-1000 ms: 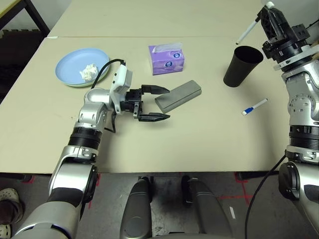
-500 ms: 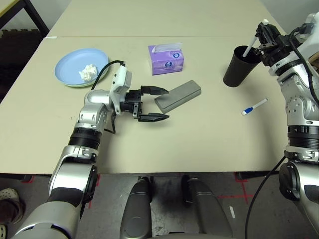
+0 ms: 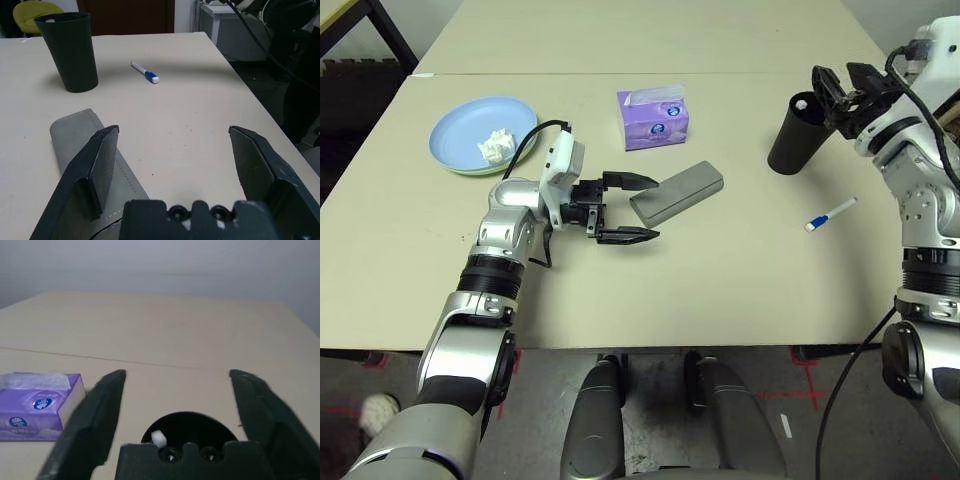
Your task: Organize and tidy the items on the table.
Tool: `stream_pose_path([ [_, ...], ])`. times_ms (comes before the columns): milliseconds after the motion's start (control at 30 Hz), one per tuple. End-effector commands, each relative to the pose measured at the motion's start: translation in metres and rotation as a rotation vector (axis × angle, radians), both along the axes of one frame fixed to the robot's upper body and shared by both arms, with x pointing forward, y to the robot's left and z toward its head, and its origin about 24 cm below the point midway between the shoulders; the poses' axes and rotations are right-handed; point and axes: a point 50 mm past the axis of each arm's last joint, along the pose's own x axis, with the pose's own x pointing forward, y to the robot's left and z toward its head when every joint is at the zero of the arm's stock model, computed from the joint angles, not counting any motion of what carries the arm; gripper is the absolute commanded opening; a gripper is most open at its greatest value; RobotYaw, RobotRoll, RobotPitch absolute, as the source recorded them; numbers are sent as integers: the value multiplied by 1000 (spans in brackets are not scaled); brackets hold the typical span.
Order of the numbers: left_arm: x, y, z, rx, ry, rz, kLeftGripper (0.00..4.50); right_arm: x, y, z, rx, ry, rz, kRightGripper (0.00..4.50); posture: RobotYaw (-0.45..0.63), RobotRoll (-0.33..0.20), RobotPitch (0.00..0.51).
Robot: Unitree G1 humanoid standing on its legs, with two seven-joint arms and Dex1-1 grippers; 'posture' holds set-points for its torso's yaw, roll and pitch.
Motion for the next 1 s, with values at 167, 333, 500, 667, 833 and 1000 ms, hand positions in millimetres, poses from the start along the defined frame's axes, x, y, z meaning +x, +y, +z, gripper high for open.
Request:
stream_pose_path([
  [167, -2, -2, -1, 2, -7, -17, 4500, -16, 30, 11, -223, -135, 495, 4444, 69, 0, 238],
  [333, -5, -3, -2, 6, -8, -28, 4500, -21, 28, -7, -446, -1, 757, 4444, 78, 0, 246],
  [500, -8, -3, -3, 13, -16, -40, 4500, -16, 21, -6, -639, 53, 842, 4444, 86, 0, 247],
  [667, -9, -3, -3, 9, -18, -39, 4500, -13, 16, -12, -880, 97, 903, 4444, 88, 0, 245],
  [833, -8, -4, -3, 8, -18, -35, 4500, -12, -2, -21, -1166, 276, 965, 4444, 87, 0, 245],
  [1000, -8, -4, -2, 6, -19, -33, 4500, -11, -24, -30, -1379, 492, 967, 4444, 88, 0, 250],
])
